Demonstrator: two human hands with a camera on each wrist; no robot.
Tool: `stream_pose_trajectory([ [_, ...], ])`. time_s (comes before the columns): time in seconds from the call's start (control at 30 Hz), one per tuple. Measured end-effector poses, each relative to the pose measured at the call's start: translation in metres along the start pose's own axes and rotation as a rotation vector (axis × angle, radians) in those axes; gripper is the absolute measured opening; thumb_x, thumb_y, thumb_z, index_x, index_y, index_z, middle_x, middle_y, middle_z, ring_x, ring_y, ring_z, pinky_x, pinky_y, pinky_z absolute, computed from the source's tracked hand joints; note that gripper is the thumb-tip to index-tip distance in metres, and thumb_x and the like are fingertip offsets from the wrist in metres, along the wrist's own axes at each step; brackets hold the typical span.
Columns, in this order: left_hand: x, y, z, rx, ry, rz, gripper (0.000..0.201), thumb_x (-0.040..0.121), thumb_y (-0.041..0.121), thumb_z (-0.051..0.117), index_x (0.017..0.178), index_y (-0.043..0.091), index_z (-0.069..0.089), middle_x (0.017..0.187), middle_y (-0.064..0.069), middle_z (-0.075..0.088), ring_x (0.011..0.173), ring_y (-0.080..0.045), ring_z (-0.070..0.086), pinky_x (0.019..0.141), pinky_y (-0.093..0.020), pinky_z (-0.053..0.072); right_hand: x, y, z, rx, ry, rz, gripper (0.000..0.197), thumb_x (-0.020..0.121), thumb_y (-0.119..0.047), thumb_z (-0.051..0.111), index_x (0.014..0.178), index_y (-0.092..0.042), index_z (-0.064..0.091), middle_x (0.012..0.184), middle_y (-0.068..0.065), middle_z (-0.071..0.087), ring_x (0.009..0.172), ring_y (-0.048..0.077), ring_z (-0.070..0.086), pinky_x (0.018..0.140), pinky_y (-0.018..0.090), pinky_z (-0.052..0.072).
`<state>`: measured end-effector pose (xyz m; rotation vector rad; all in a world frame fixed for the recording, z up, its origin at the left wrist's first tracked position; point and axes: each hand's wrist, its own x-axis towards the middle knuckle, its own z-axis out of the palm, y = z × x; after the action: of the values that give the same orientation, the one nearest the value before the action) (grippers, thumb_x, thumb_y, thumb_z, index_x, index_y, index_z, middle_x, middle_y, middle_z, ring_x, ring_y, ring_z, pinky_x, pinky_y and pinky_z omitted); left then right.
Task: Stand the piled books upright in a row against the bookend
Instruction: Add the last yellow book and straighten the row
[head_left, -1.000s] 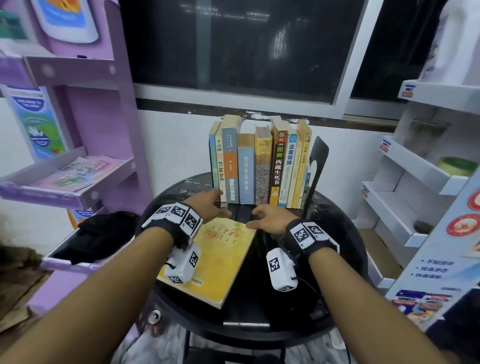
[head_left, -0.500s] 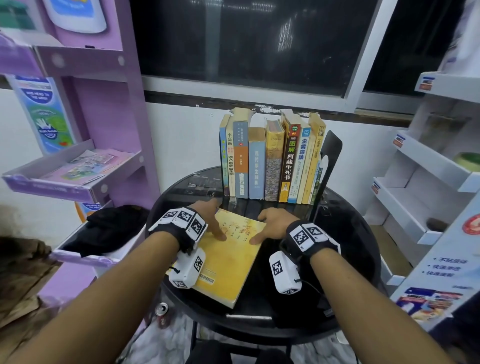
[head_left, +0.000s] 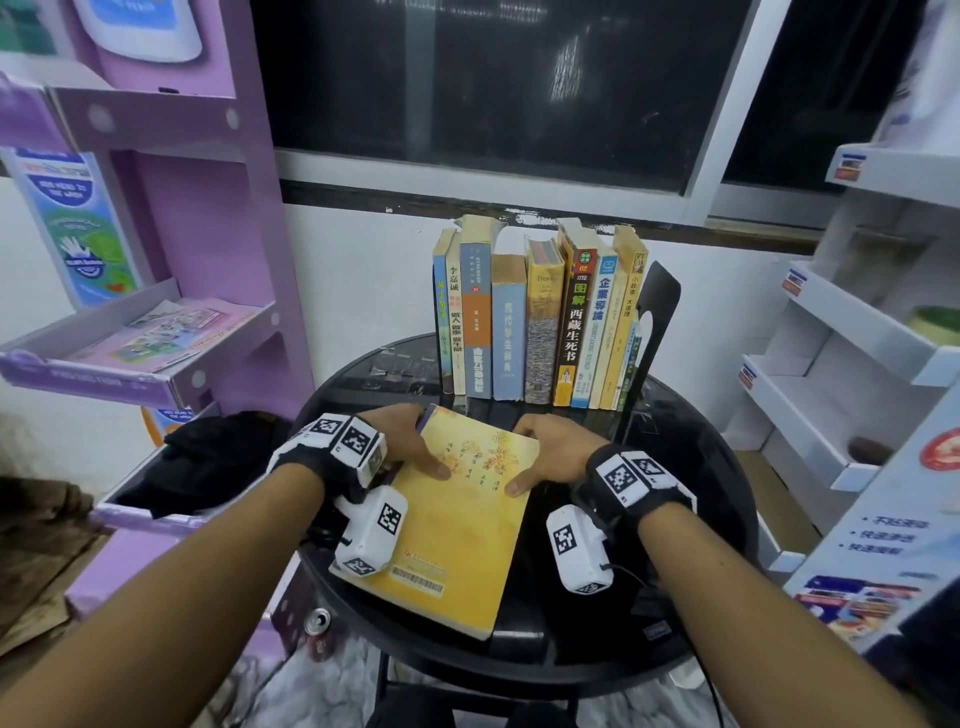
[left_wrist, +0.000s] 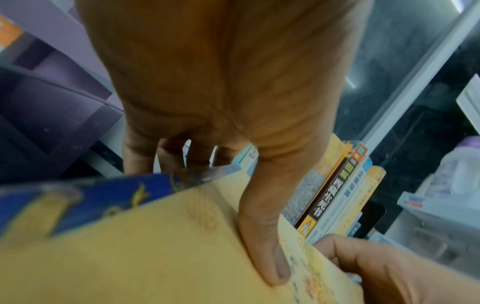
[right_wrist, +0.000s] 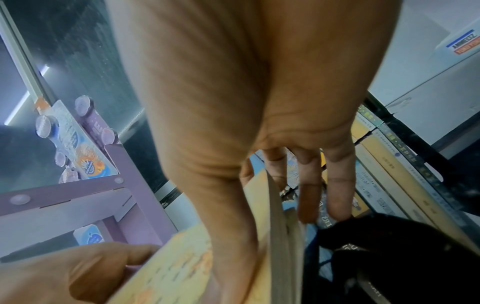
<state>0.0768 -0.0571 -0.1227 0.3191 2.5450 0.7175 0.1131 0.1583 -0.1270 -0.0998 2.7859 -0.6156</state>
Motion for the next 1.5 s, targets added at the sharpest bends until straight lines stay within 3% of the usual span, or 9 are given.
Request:
stream_pose_trajectory([
  [0.13, -0.004, 0.010, -0.005, -0.162, 0.091, 0.078, 0.074, 0.075, 0.026, 0.080, 0.131, 0.015, 0.032, 0.123, -0.005, 0.058, 0.107, -0.023, 0.059, 0.094, -0.040, 0.049, -0.002, 0.006, -0.008, 0.018, 0.102, -0.040, 0.062, 0.063, -0.030, 0.088, 0.112, -0.019, 0.053, 0.114, 0.002, 0.055, 0.105, 0.019, 0.055, 0.089, 0.037, 0.049],
  [0.33, -0.009, 0.044, -0.012, -0.363, 0.128, 0.232, 0.050, 0.080, 0.011, 0.074, 0.113, 0.019, 0.037, 0.099, -0.011, 0.066, 0.077, -0.025, 0.067, 0.069, -0.040, 0.058, -0.010, 0.015, -0.026, -0.032, 0.238, -0.066, 0.053, 0.070, -0.032, 0.083, 0.117, -0.023, 0.059, 0.113, 0.002, 0.053, 0.103, 0.017, 0.052, 0.083, 0.026, 0.040],
  [0.6, -0.008, 0.079, -0.014, -0.652, 0.353, 0.375, 0.060, 0.075, 0.004, 0.076, 0.114, 0.024, 0.036, 0.107, -0.015, 0.067, 0.089, -0.030, 0.068, 0.077, -0.049, 0.057, -0.025, 0.016, -0.059, 0.062, 0.619, 0.017, 0.069, 0.072, -0.035, 0.081, 0.132, -0.024, 0.049, 0.130, 0.006, 0.042, 0.128, 0.024, 0.036, 0.109, 0.040, 0.034],
  [0.73, -0.011, 0.099, -0.005, -0.595, 0.516, 0.460, 0.060, 0.078, 0.006, 0.075, 0.121, 0.019, 0.035, 0.106, -0.003, 0.066, 0.090, -0.019, 0.066, 0.072, -0.032, 0.055, -0.031, 0.005, -0.067, 0.180, 0.792, 0.014, 0.069, 0.073, -0.035, 0.080, 0.132, -0.020, 0.047, 0.132, 0.007, 0.039, 0.127, 0.024, 0.039, 0.107, 0.040, 0.039],
  [1.0, -0.019, 0.121, 0.017, -0.713, 0.387, 0.685, 0.059, 0.080, 0.004, 0.072, 0.118, 0.035, 0.039, 0.105, 0.000, 0.066, 0.090, -0.017, 0.067, 0.077, -0.040, 0.058, -0.048, -0.010, -0.078, 0.502, 0.667, -0.131, 0.033, 0.094, -0.031, 0.050, 0.125, -0.020, 0.054, 0.121, -0.001, 0.058, 0.114, 0.021, 0.054, 0.097, 0.041, 0.046],
  [1.1, -0.020, 0.126, 0.018, -0.784, 0.302, 0.720, 0.062, 0.080, -0.005, 0.066, 0.126, 0.031, 0.046, 0.106, 0.000, 0.067, 0.091, -0.015, 0.066, 0.075, -0.037, 0.058, -0.058, -0.011, -0.081, 0.629, 0.594, -0.175, 0.021, 0.083, -0.047, 0.044, 0.093, -0.039, 0.061, 0.107, -0.005, 0.063, 0.106, 0.021, 0.058, 0.093, 0.052, 0.049],
  [1.17, -0.021, 0.130, 0.020, -0.844, 0.234, 0.725, 0.064, 0.081, -0.010, 0.062, 0.131, 0.026, 0.046, 0.110, -0.003, 0.067, 0.091, -0.014, 0.066, 0.074, -0.035, 0.058, -0.063, -0.006, -0.083, 0.643, 0.563, -0.182, 0.024, 0.076, -0.056, 0.048, 0.088, -0.039, 0.062, 0.107, -0.005, 0.064, 0.106, 0.021, 0.059, 0.093, 0.052, 0.049],
  [1.33, -0.017, 0.139, 0.031, -0.893, 0.128, 0.755, 0.063, 0.082, -0.009, 0.063, 0.137, 0.014, 0.045, 0.138, -0.003, 0.052, 0.111, -0.012, 0.062, 0.088, -0.044, 0.055, -0.074, 0.014, -0.086, 0.463, 0.549, -0.183, 0.062, 0.077, -0.043, 0.066, 0.136, -0.036, 0.048, 0.125, -0.017, 0.057, 0.114, 0.005, 0.053, 0.092, 0.022, 0.041],
  [1.5, -0.011, 0.154, 0.034, -0.779, 0.092, 0.775, 0.070, 0.079, -0.028, 0.049, 0.129, 0.021, 0.055, 0.144, 0.002, 0.046, 0.118, -0.011, 0.058, 0.088, -0.035, 0.056, -0.085, 0.032, -0.094, 0.334, 0.628, -0.115, 0.057, 0.085, -0.021, 0.064, 0.137, -0.035, 0.046, 0.114, -0.009, 0.063, 0.094, 0.008, 0.058, 0.069, 0.006, 0.037],
])
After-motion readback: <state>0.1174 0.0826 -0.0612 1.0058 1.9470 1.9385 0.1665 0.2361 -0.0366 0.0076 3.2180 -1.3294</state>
